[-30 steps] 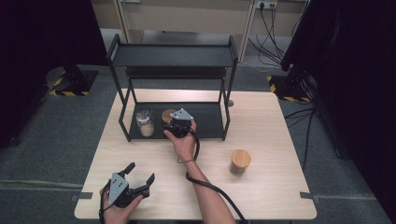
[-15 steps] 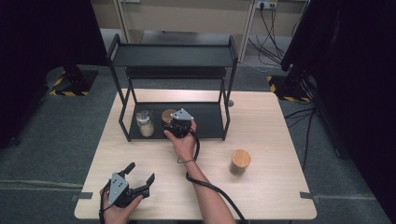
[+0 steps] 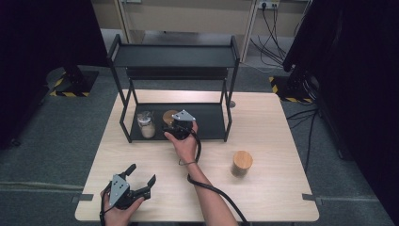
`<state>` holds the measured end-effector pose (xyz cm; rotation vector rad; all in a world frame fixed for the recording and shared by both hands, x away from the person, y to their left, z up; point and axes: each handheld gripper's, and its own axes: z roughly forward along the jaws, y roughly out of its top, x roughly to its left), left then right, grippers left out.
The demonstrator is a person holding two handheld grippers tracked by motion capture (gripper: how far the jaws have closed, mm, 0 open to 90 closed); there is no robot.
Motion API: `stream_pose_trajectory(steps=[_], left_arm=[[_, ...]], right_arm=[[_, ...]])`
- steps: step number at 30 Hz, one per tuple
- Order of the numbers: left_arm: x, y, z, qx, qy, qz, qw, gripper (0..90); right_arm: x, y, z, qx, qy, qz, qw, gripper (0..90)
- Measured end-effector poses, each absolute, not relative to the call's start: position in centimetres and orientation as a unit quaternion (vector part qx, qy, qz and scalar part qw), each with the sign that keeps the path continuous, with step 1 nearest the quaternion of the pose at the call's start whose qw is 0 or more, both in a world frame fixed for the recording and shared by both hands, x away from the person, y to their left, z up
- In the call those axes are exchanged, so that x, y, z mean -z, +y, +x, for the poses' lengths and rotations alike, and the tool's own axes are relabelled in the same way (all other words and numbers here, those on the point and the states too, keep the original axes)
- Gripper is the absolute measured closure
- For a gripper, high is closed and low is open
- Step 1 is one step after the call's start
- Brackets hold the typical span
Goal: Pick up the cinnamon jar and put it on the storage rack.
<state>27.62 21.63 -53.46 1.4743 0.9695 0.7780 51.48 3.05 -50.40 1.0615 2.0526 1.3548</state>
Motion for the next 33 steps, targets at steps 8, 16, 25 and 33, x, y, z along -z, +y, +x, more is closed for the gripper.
stream_pose_trajectory(steps=[8,16,25,33], left_arm=[[53.5,21.6,27.6,-0.332,0.413,0.628,0.57,12.7],[53.5,21.6,27.6,-0.333,0.413,0.629,0.569,12.7],[53.5,21.6,27.6,-0.333,0.412,0.629,0.568,12.7],[53.5,21.6,27.6,-0.334,0.412,0.629,0.568,12.7]], right_arm=[[50.3,3.0,51.4,-0.49,0.747,0.393,0.22,5.5],[50.0,2.7,51.0,-0.491,0.748,0.391,0.217,3.8],[49.5,2.2,50.8,-0.49,0.751,0.391,0.209,2.6],[49.4,1.9,50.5,-0.495,0.751,0.39,0.198,2.3]])
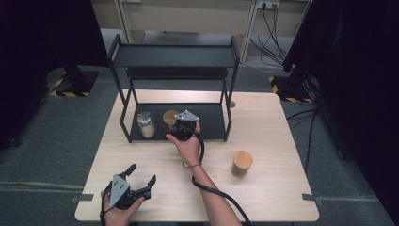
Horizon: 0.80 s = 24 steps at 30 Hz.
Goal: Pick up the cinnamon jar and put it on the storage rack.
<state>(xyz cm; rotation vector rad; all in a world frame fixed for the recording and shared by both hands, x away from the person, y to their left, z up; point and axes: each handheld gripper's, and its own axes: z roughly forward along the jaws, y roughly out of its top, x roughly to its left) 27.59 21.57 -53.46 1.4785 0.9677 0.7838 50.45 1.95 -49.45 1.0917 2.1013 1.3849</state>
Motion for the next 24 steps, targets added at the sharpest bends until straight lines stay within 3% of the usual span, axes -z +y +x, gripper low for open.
stream_pose_trajectory(steps=[24], left_arm=[[53.5,21.6,27.6,-0.334,0.412,0.63,0.568,12.8]], right_arm=[[49.3,0.9,49.0,-0.504,0.754,0.38,0.18,2.1]])
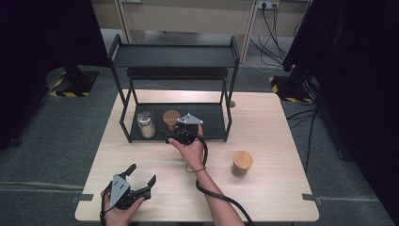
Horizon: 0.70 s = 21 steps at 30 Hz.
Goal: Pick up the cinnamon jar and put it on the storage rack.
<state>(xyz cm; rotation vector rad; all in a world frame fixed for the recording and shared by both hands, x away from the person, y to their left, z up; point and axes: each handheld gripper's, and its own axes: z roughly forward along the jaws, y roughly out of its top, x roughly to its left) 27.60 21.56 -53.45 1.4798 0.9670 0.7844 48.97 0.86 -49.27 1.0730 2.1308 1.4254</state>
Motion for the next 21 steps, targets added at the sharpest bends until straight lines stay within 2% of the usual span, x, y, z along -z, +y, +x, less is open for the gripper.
stream_pose_trajectory(steps=[21], left_arm=[[53.5,21.6,27.6,-0.334,0.412,0.63,0.567,12.7]], right_arm=[[48.4,0.0,47.5,-0.508,0.759,0.367,0.174,1.7]])
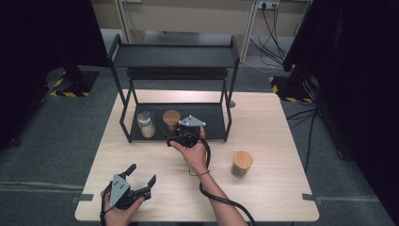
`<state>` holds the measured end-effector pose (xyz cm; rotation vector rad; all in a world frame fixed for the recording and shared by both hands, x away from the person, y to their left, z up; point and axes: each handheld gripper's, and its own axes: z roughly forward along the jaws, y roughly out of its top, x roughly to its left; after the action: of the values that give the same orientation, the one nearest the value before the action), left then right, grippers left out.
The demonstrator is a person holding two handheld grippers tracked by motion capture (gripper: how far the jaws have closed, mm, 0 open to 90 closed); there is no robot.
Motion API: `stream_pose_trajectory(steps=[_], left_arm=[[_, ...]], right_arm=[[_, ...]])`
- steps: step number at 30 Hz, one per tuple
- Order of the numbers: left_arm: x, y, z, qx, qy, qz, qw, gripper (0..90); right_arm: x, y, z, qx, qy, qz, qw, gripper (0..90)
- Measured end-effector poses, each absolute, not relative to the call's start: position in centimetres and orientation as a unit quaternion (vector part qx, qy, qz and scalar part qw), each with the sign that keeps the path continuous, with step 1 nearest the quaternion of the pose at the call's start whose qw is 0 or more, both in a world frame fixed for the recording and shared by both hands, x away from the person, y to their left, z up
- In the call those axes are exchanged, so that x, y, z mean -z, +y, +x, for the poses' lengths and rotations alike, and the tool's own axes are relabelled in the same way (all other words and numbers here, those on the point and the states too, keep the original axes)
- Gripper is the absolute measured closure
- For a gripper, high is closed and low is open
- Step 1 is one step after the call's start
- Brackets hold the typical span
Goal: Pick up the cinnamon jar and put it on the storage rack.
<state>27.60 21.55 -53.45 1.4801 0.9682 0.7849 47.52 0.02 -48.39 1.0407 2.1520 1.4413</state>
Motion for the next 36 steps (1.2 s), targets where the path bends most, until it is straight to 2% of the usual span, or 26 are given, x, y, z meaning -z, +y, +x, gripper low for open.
stream_pose_trajectory(steps=[36], left_arm=[[53.5,21.5,27.6,-0.336,0.412,0.63,0.567,12.7]], right_arm=[[48.4,-2.0,44.9,-0.507,0.764,0.363,0.167,1.7]])
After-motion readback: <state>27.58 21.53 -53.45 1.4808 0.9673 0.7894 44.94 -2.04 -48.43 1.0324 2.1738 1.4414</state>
